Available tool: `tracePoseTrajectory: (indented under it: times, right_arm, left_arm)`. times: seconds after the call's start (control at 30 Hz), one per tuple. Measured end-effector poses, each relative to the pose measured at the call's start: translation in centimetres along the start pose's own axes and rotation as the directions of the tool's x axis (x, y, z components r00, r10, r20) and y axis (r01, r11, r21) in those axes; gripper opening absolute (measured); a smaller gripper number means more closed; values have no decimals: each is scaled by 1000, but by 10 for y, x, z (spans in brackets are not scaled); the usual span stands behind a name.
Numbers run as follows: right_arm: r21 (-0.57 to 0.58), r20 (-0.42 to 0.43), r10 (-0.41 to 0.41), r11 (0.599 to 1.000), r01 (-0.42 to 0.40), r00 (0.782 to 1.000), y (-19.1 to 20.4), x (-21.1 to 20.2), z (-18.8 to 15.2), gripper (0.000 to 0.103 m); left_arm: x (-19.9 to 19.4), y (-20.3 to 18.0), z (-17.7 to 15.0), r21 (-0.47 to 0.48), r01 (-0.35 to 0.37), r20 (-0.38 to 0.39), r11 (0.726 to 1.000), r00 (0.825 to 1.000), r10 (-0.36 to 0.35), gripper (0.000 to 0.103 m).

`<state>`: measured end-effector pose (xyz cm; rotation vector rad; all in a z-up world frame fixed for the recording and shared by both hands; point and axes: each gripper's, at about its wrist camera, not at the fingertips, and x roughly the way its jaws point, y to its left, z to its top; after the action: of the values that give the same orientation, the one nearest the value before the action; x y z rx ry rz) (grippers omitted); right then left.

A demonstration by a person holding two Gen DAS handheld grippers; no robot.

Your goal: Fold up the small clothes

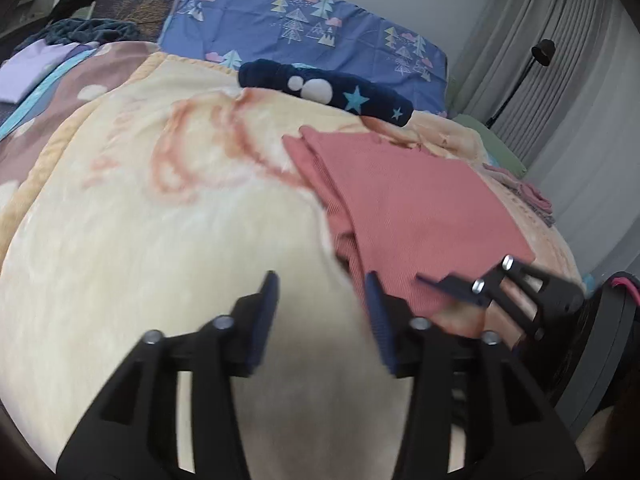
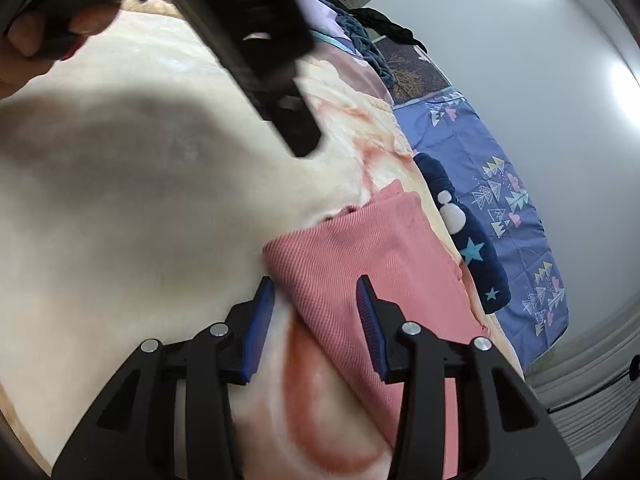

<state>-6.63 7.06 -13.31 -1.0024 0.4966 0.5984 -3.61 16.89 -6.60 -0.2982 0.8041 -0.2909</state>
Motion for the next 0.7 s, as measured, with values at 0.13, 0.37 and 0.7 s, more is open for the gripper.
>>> tracePoseTrajectory:
  times: [0.13, 0.37, 0.7]
  right_arm:
    - [31, -2, -14, 999, 14, 1000, -3, 4, 5, 43]
    - [29, -6, -21, 999, 21, 1000, -5, 8, 4, 43]
    - [83, 54, -26, 996, 22, 998, -13, 0, 14, 4]
  left_arm:
    - [44, 8, 49, -30, 62, -29, 998, 998, -63, 61]
    - [143, 37, 96, -240, 159, -94, 958, 978, -185, 57]
    - [150, 53, 114, -332, 290, 91, 898, 957, -275, 6]
